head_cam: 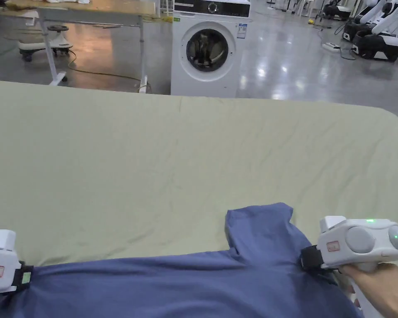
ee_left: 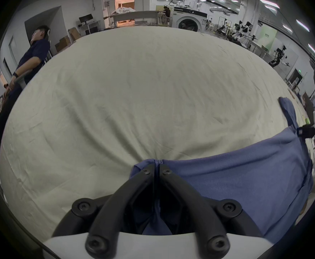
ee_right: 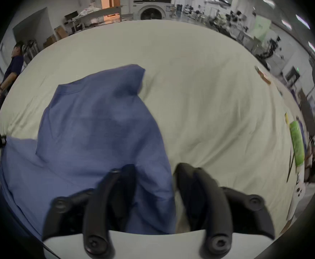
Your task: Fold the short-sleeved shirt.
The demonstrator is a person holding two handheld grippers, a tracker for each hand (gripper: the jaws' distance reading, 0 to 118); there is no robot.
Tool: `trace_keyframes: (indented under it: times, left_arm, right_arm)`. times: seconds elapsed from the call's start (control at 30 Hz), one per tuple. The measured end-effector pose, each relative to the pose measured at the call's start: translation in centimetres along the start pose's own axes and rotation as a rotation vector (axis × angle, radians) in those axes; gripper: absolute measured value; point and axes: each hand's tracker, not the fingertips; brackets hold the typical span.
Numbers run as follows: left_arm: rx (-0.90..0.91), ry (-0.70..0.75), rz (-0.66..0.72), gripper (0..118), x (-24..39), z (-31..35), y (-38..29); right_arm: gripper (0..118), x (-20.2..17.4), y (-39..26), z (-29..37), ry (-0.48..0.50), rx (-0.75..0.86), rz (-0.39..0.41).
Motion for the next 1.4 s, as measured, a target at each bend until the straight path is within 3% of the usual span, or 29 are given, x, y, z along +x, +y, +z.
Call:
trace_keyframes:
  times: [0.03, 0.13, 0.2, 0.33, 0.47, 0.57, 0.67, 0.73, 0.83, 0.87, 0.9, 0.93, 0.97, 1.0, 1.03, 1.17, 1.4]
  left_arm:
    - [0.012, 0.019, -0.030, 2, 0.2, 0.1, 0.0]
    - [0.035, 0.069, -0.152, 1, 1.5, 0.5, -0.7]
    - [0.038, 0.053, -0.130, 0, 1.4, 1.8, -0.2]
    - [0.234, -0.115, -0.028, 0, -0.2, 9.4, -0.1]
    - [0.293, -0.161, -0.069, 0, -1.9, 16.3, -5.8]
    - [0.287, -0.159, -0.044, 0, -2.8, 18.8, -11.0]
    - [0.257, -0.060, -0.018, 0, -3.1, 20.2, -16.2]
    - [0.231, -0.077, -0.022, 0, -2.6, 19.8, -18.5]
    - [0.208, -0.057, -0.015, 0, -2.7, 18.5, -21.1]
    - [0.199, -0.046, -0.021, 5, -2.7, 18.0, -21.5]
    - [0.194, -0.043, -0.023, 18, -2.7, 17.6, -21.8]
    - [0.183, -0.054, -0.011, 34, -2.6, 17.3, -22.1]
    - [0.179, -0.029, -0.012, 61, -3.2, 16.7, -22.4]
    - [0.193, -0.002, -0.017, 75, -3.3, 16.9, -22.3]
    - [0.223, 0.006, -0.025, 80, -3.3, 17.3, -22.1]
    - [0.463, 0.005, -0.010, 80, -1.9, 21.8, -19.6]
    - [0.758, 0.016, 0.061, 79, 2.3, 28.5, -15.4]
  right_arm:
    - [1, -0.4, 0.0, 0.7, 0.006, 0.014, 0.045]
    - [1, -0.5, -0.5, 1.5, 0.015, 0.028, 0.064]
    - [1, 0.5, -0.7, 2.5, 0.053, 0.061, 0.053]
    - [1, 2.9, -3.7, 8.3, 0.163, 0.215, -0.028]
    - [1, 3.5, -11.6, 14.3, 0.253, 0.293, -0.046]
    - [1, 3.0, -18.8, 17.4, 0.227, 0.307, -0.054]
    - [1, 2.7, -25.2, 19.4, 0.207, 0.252, -0.174]
    - [1, 2.2, -28.6, 19.9, 0.205, 0.222, -0.243]
    - [1, 1.3, -30.5, 19.6, 0.187, 0.216, -0.263]
    - [2, 1.0, -30.6, 19.3, 0.186, 0.214, -0.260]
    - [12, 0.8, -30.2, 18.7, 0.181, 0.222, -0.256]
    - [32, 0.5, -30.1, 18.6, 0.154, 0.245, -0.252]
    - [54, 0.2, -29.9, 18.5, 0.132, 0.250, -0.236]
    - [67, -0.1, -29.7, 18.5, 0.096, 0.242, -0.207]
    - [67, -0.1, -29.4, 18.5, 0.069, 0.249, -0.186]
    - [67, -1.6, -28.5, 21.1, 0.041, 0.398, -0.137]
    - [67, -6.6, -24.5, 26.2, 0.199, 0.662, -0.007]
